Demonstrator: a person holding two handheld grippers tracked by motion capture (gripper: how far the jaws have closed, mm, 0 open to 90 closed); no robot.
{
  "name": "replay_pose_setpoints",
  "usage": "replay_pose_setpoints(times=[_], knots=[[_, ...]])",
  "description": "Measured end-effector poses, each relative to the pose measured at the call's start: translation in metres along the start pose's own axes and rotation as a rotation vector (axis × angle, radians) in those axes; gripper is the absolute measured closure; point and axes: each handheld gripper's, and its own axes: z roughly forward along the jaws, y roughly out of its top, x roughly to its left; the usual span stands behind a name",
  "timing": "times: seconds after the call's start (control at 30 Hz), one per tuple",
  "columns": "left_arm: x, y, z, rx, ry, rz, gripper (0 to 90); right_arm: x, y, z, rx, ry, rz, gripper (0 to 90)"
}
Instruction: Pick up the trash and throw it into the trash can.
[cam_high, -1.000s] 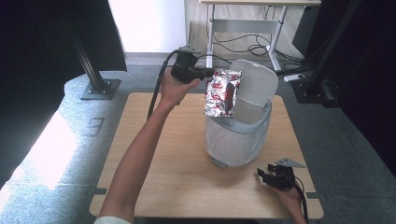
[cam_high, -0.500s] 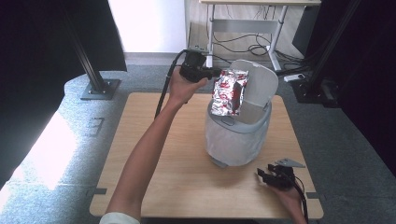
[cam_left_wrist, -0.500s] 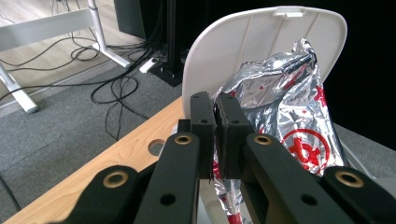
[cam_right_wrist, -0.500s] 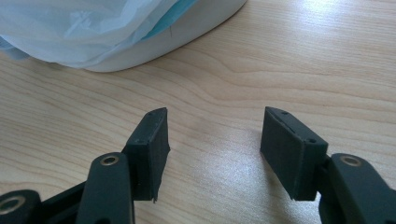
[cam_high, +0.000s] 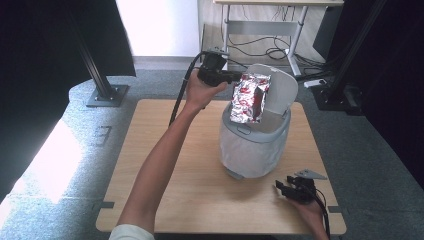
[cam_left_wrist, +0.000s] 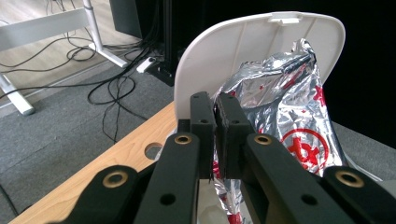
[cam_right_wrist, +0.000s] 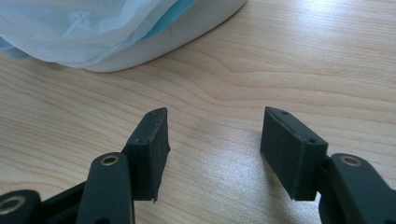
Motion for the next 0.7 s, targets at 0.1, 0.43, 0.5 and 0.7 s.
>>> replay_pose_setpoints(times=[0.1, 0.43, 0.5, 0.7], knots=[[0.0, 0.0, 0.002, 0.004, 0.001, 0.003, 86.6, 0.0, 0.0, 0.0, 0.0, 0.0, 0.0, 40.8], [0.001, 0.003, 0.006, -0.002, 0.003, -0.006, 86.5, 0.0, 0.0, 0.0, -0.001, 0.001, 0.001, 40.8], [0.001, 0.004, 0.007, -0.002, 0.003, -0.007, 86.5, 0.0, 0.0, 0.0, 0.0, 0.0, 0.0, 40.8], [0.003, 0.004, 0.012, 0.001, 0.003, -0.015, 86.5, 0.0, 0.0, 0.0, -0.001, 0.002, 0.0, 40.8]])
